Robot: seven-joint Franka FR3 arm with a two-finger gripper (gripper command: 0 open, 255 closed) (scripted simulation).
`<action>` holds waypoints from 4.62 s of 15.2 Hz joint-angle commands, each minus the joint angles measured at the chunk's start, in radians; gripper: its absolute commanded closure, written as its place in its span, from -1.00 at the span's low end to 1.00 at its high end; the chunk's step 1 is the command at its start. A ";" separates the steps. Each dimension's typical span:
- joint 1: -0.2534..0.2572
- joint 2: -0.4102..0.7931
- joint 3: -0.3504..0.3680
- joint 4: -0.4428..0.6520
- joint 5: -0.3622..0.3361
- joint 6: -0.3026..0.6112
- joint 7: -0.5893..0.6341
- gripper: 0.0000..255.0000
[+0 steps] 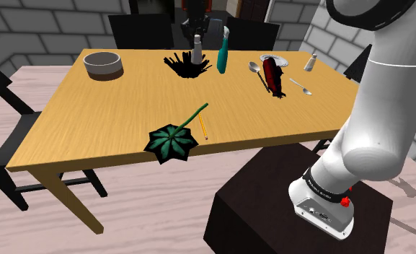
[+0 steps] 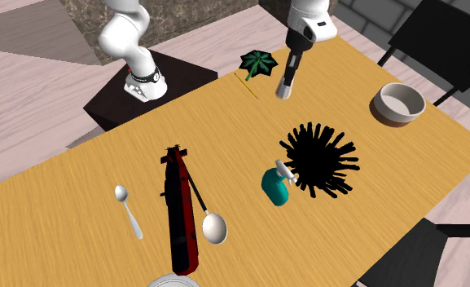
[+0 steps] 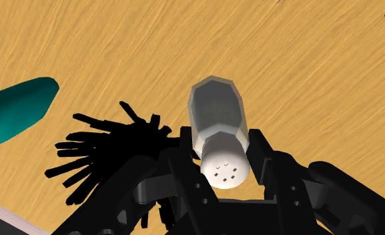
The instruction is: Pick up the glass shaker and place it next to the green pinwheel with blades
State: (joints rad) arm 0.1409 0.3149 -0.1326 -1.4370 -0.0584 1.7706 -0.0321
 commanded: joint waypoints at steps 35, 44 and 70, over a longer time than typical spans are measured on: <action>0.310 0.364 0.119 0.359 -0.033 -0.035 0.432 1.00; 0.309 0.372 0.119 0.251 -0.035 0.080 0.442 1.00; 0.316 0.369 0.120 0.322 -0.034 0.006 0.442 -1.00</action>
State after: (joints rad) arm 0.4563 0.6839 -0.0125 -1.1172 -0.0924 1.7793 0.4102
